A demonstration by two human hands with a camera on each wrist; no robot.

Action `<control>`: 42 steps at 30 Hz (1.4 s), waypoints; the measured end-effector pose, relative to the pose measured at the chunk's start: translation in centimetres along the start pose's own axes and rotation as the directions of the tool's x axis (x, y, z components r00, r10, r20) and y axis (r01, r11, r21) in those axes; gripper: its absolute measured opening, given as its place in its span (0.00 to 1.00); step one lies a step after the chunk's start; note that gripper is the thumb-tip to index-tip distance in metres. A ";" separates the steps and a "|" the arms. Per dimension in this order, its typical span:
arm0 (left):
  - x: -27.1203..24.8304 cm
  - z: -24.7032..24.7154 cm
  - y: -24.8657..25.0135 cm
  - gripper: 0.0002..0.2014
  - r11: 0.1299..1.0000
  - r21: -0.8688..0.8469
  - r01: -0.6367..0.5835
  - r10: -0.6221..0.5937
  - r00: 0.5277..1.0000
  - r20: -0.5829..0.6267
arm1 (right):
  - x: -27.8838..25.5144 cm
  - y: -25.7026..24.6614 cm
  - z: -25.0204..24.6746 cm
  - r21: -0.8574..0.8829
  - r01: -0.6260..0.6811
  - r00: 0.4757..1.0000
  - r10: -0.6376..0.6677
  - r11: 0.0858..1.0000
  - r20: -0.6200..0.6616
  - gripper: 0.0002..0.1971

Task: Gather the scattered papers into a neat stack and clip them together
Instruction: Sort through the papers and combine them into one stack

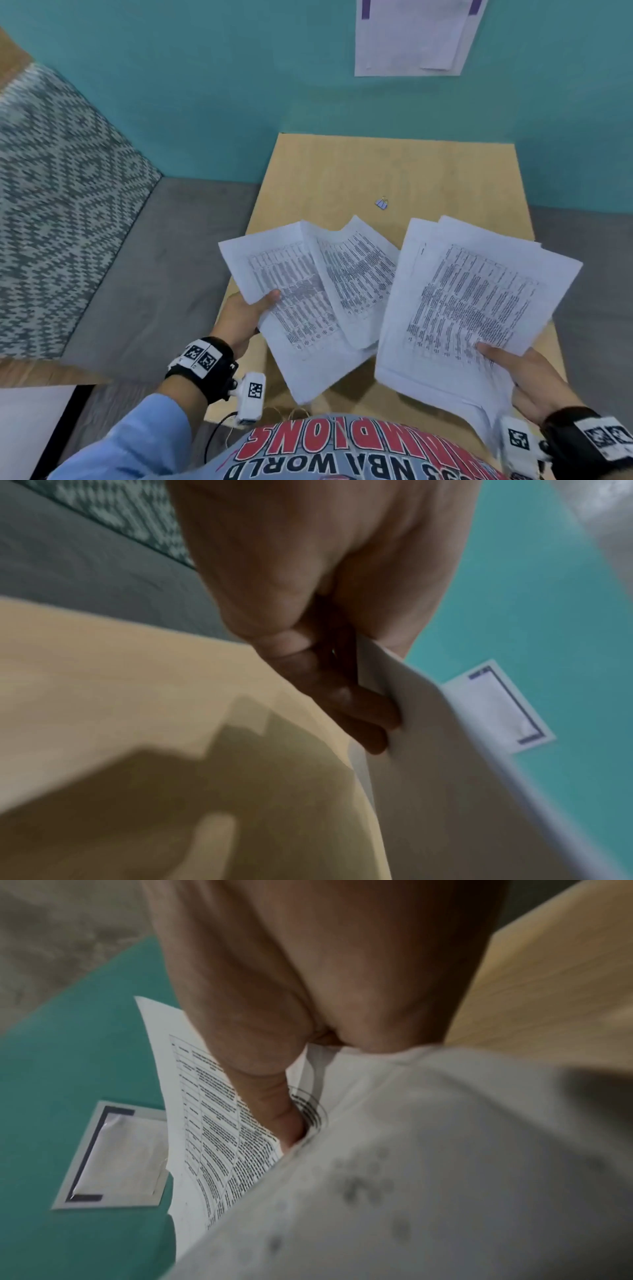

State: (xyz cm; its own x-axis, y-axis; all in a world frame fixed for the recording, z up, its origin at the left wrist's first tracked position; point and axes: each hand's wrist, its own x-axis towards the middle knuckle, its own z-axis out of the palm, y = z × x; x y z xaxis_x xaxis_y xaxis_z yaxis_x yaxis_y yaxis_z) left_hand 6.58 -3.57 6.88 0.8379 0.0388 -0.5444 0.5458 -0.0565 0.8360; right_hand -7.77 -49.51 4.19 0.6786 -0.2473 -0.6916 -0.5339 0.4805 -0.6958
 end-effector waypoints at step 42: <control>1.4 7.1 1.2 0.14 0.991 0.045 0.126 -0.133 0.970 0.202 | 3.6 -1.8 8.3 0.082 -0.165 0.984 0.159 0.983 0.081 0.10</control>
State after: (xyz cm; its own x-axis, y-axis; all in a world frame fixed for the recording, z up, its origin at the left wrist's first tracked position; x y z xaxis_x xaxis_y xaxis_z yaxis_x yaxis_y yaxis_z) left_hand 8.42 -10.62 6.68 0.7410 -0.1560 -0.6532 0.6468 -0.0960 0.7566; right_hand -0.20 -44.30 4.60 0.6241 -0.0986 -0.7751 -0.5954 0.5823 -0.5535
